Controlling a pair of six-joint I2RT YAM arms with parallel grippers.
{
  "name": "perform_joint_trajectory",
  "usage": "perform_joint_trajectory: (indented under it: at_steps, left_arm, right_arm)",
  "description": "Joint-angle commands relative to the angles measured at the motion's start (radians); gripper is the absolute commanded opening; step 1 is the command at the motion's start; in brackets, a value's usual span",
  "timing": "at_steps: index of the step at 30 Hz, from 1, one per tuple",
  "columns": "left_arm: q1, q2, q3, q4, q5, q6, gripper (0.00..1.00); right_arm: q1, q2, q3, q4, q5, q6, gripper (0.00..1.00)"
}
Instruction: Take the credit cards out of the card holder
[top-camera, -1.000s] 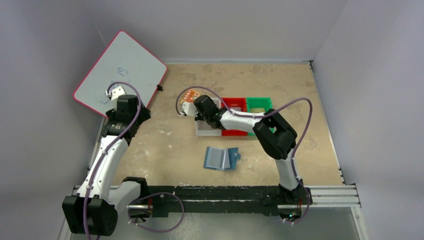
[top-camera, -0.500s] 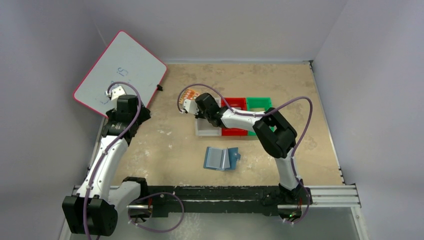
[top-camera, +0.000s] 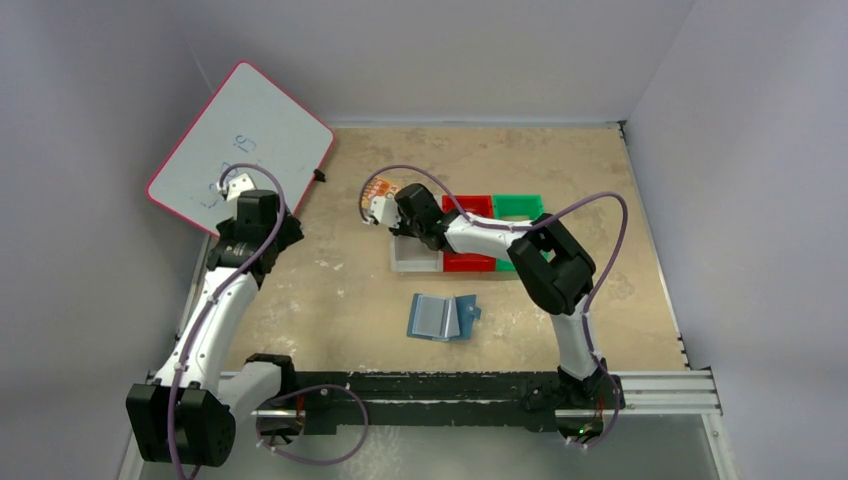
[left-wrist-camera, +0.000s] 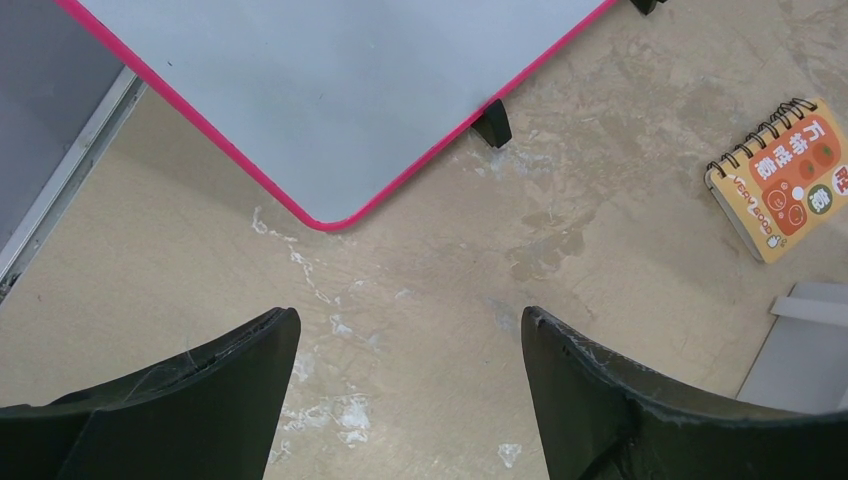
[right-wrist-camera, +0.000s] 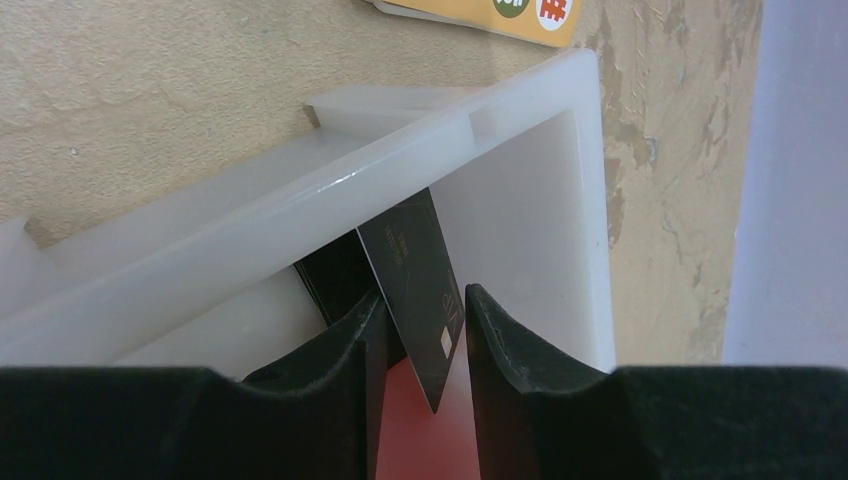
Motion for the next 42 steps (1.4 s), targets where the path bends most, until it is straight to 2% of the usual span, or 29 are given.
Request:
perform_joint_trajectory:
  at_steps: [1, 7, 13, 28, 39, 42]
  left_arm:
    - [0.003, 0.008, 0.001, 0.037, 0.015, 0.028, 0.81]
    - [0.003, 0.022, 0.002, 0.036, 0.029, 0.032, 0.8]
    - [0.003, 0.027, 0.002, 0.036, 0.033, 0.033, 0.8]
    - [0.002, 0.038, 0.003, 0.034, 0.052, 0.035, 0.79]
    - [0.003, 0.053, 0.003, 0.038, 0.063, 0.038, 0.79]
    - [0.004, 0.056, 0.003, 0.037, 0.066, 0.04, 0.79]
  right_arm:
    - [-0.008, -0.043, 0.009, -0.002, -0.033, 0.026, 0.37]
    - [-0.012, -0.041, 0.01, -0.006, -0.049, 0.044, 0.39]
    - [-0.017, -0.048, 0.018, -0.006, -0.079, 0.055, 0.45]
    - [-0.02, -0.1, 0.028, -0.005, -0.111, 0.088, 0.5]
    - [-0.021, -0.226, -0.011, 0.024, -0.132, 0.177, 0.52]
    - [-0.021, -0.262, -0.014, -0.001, -0.149, 0.281, 0.5]
